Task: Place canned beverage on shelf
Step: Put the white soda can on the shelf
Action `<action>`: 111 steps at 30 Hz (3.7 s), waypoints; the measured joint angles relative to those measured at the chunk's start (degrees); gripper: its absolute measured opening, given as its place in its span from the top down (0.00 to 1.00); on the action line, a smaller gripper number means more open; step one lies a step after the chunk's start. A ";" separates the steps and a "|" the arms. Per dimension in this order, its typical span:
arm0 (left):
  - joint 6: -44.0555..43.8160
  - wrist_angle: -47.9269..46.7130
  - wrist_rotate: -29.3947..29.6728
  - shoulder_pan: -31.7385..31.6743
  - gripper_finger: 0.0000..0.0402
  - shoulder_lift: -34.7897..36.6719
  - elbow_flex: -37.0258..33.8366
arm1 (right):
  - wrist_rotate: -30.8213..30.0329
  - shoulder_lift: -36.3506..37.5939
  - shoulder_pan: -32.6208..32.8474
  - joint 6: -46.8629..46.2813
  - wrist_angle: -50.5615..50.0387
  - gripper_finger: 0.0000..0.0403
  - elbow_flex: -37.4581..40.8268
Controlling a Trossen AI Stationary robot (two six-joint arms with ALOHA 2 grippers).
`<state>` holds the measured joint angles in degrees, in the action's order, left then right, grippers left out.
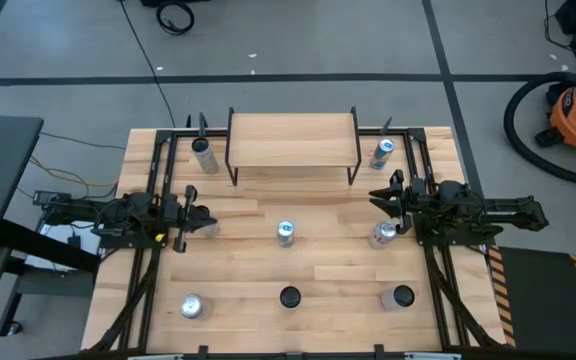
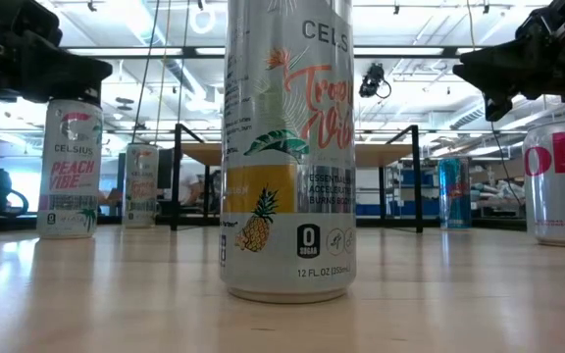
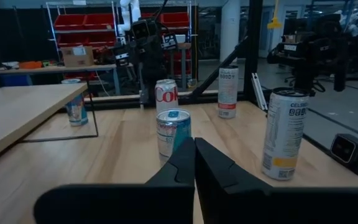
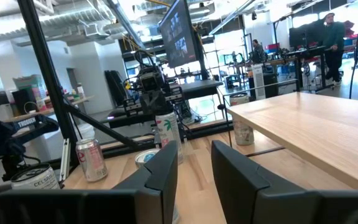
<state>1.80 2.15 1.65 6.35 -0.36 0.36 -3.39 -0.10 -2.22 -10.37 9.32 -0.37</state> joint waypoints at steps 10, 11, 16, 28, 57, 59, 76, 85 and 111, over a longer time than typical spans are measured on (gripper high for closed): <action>1.94 4.02 3.77 -0.01 0.98 0.00 -0.02 | 0.00 0.00 0.00 -0.01 -0.02 0.73 0.00; 2.28 4.56 4.29 -0.02 0.98 0.00 -0.02 | -0.01 0.01 0.00 0.00 -0.02 0.73 0.01; 3.82 7.45 4.53 -0.02 0.98 0.00 -0.02 | 0.02 -0.01 0.00 0.00 0.01 0.73 -0.01; 3.16 8.79 4.70 -0.07 0.98 -2.27 4.87 | -0.01 -0.02 0.00 0.00 0.01 0.73 -0.01; 0.44 11.70 10.77 -0.13 0.95 -34.84 21.83 | 0.02 -0.02 0.00 0.00 0.01 0.73 0.01; 0.36 12.95 10.77 -0.13 0.91 -36.37 21.84 | 0.02 -0.02 0.00 0.00 0.00 0.73 -0.02; -0.14 21.80 11.67 -0.06 0.25 -45.99 21.84 | 0.01 -0.02 0.00 -0.01 0.00 0.73 -0.01; 0.23 23.39 11.67 0.00 0.23 -46.53 21.84 | 0.02 -0.02 0.00 0.00 -0.01 0.73 0.01; -2.66 -21.01 11.62 -14.60 0.23 -46.51 45.99 | 0.02 -0.02 0.00 -0.02 0.01 0.73 -0.02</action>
<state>-0.86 -18.86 13.28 -8.25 -46.87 46.35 -3.38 -0.12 -2.22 -10.39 9.32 -0.38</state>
